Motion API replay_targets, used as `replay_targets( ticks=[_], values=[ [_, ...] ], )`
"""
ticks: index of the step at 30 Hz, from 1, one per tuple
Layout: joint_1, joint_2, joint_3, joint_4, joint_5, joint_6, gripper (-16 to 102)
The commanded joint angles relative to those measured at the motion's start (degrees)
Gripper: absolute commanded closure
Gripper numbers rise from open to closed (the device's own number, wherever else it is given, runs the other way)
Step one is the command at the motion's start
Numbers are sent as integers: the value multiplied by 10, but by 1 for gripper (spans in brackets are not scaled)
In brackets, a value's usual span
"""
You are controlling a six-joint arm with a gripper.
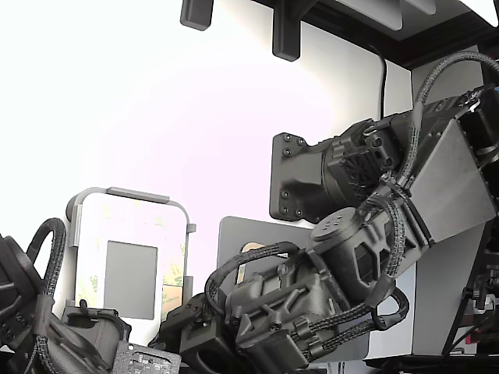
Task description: Peel off protective film from adhesive tape.
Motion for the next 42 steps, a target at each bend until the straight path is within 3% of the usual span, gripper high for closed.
replay_targets(
  ticks=[1, 42],
  values=[
    [-9, 18, -4, -9, 2, 0, 67],
    [-4, 11, -38, 33, 11, 6, 63]
  ],
)
